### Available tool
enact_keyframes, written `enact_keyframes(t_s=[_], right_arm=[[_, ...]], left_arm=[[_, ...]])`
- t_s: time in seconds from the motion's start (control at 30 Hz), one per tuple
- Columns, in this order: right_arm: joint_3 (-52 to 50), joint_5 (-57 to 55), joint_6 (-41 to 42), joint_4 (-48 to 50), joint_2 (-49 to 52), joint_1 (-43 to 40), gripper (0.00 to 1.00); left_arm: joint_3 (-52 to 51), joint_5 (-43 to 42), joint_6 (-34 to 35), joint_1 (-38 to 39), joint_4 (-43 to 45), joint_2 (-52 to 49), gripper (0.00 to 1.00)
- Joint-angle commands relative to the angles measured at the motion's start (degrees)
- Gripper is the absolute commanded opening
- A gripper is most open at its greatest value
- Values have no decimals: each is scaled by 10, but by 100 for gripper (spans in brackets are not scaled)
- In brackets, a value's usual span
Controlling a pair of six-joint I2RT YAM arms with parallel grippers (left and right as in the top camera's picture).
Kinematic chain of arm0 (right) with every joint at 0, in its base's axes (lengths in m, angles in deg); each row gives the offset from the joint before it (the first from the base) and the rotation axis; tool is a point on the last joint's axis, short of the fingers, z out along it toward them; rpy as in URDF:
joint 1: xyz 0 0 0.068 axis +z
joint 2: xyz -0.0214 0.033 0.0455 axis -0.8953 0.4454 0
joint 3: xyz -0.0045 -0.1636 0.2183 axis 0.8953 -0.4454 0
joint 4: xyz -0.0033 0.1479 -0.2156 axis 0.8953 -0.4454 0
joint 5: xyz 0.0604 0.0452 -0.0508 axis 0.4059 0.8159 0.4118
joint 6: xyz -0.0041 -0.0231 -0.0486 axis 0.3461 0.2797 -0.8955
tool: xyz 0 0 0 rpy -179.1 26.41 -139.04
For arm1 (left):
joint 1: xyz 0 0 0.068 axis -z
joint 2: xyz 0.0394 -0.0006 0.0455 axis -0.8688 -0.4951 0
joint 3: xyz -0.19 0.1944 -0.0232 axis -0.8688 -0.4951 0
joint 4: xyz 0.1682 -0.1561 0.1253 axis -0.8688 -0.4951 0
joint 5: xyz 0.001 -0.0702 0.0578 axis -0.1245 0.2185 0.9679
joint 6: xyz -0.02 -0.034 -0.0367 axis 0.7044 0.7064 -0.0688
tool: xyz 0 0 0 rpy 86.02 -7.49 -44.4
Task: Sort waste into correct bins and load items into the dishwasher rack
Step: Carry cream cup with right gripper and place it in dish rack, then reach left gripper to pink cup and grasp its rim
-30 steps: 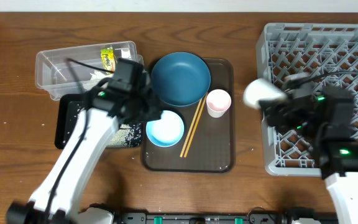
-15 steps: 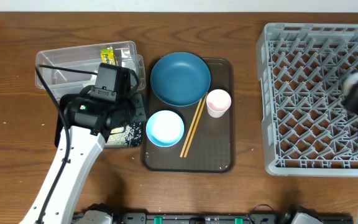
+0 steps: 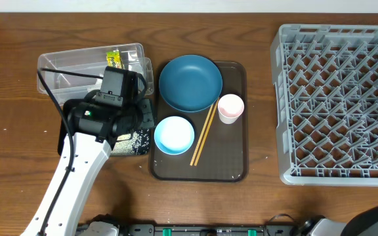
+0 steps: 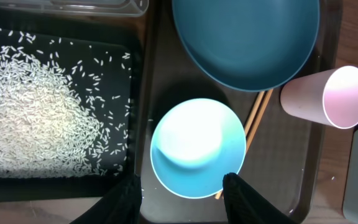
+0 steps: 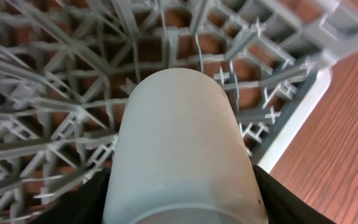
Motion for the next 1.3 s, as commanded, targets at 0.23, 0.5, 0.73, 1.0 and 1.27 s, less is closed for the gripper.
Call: enact_keyframes(t_s=[0.23, 0.5, 0.73, 1.0, 1.27], right_arm=[[13, 43, 17, 12, 31, -5, 83], [13, 86, 17, 8, 22, -5, 99], [13, 229, 0, 6, -40, 0, 93], [13, 356, -65, -52, -107, 85, 99], [12, 355, -72, -127, -113, 190, 99]], left_arm=[[1, 9, -11, -2, -3, -2, 47], [1, 9, -11, -2, -3, -2, 53], [1, -29, -12, -1, 53, -2, 54], [1, -41, -18, 46, 172, -33, 56], [53, -40, -31, 117, 200, -153, 56]])
